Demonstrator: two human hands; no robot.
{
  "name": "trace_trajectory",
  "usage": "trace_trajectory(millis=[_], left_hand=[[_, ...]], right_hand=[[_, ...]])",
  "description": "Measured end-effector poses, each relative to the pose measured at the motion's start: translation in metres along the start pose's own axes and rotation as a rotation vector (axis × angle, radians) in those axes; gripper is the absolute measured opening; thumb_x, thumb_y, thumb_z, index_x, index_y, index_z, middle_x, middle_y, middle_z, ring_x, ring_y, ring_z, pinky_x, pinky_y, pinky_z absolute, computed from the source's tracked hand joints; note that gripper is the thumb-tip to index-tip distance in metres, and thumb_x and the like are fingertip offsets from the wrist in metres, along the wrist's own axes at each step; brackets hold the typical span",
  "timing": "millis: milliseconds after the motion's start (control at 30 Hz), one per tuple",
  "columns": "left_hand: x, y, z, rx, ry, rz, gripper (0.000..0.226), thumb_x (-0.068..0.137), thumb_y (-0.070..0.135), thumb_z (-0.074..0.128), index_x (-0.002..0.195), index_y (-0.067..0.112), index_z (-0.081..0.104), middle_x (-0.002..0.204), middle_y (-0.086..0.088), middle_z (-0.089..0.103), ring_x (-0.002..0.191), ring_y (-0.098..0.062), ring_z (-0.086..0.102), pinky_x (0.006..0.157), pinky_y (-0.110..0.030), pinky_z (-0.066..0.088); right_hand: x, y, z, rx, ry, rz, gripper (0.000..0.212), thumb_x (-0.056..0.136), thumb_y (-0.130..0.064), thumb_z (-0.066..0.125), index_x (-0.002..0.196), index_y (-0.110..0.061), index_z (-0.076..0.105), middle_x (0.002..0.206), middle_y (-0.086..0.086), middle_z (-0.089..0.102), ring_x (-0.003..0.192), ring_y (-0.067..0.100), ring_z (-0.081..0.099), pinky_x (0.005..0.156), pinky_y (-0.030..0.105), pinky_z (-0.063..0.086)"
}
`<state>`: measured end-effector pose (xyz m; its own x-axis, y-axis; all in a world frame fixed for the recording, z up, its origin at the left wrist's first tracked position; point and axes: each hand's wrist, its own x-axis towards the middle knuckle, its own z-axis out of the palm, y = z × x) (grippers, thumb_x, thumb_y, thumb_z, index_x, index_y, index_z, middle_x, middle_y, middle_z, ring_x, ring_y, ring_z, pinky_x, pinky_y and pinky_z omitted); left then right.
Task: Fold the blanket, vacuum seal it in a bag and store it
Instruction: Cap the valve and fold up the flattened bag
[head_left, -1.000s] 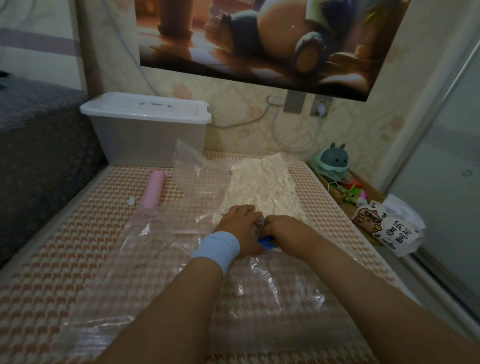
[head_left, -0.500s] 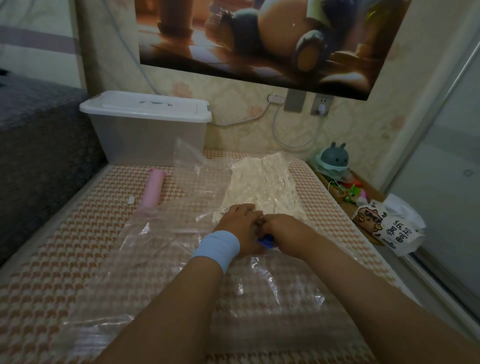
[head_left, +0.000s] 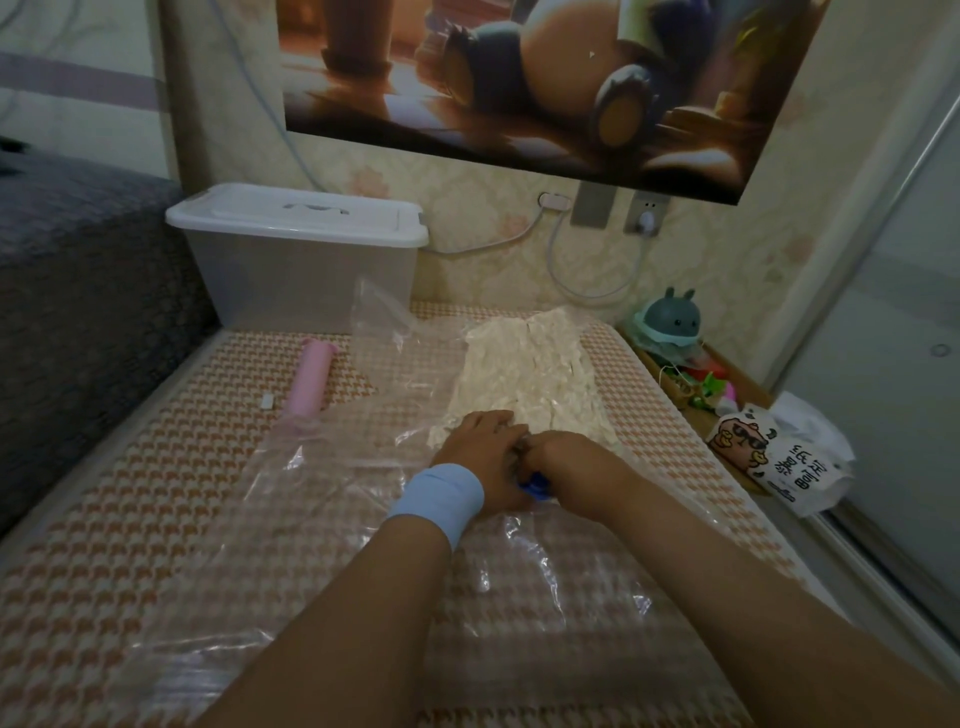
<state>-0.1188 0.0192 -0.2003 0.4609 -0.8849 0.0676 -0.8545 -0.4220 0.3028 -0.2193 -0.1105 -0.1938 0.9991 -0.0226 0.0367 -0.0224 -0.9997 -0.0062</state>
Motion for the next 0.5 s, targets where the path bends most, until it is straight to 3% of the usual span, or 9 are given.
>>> trace_trajectory(millis=[133,267,500], left_hand=[[-0.0027,0.0018,-0.0019,-0.037,0.009,-0.009,0.094,0.072,0.056,0.072,0.149,0.028,0.026,0.158,0.003,0.016,0.144,-0.022,0.009,0.118,-0.035,0.016],[-0.0015,0.0008,-0.0003,-0.043,0.009,-0.017,0.096,0.071,0.056,0.073,0.149,0.028,0.026,0.158,0.003,0.016,0.144,-0.022,0.010,0.119,-0.036,0.017],[0.0036,-0.0022,0.0040,-0.018,0.010,-0.007,0.095,0.068,0.060,0.072,0.147,0.030,0.030,0.157,0.002,0.020,0.143,-0.023,0.012,0.118,-0.038,0.019]], right_hand=[[0.0016,0.0019,-0.0030,-0.009,-0.005,0.050,0.033,0.084,-0.004,0.068,0.114,-0.016,0.073,0.121,0.005,0.065,0.105,0.027,0.062,0.086,0.030,0.044],[0.0051,0.0007,-0.0041,-0.029,-0.043,0.072,0.034,0.087,-0.007,0.066,0.120,-0.016,0.070,0.124,0.007,0.063,0.108,0.027,0.061,0.089,0.033,0.047],[0.0049,0.0020,-0.0005,-0.065,-0.043,0.095,0.025,0.085,-0.013,0.066,0.109,-0.014,0.074,0.109,0.008,0.066,0.096,0.027,0.063,0.080,0.038,0.051]])
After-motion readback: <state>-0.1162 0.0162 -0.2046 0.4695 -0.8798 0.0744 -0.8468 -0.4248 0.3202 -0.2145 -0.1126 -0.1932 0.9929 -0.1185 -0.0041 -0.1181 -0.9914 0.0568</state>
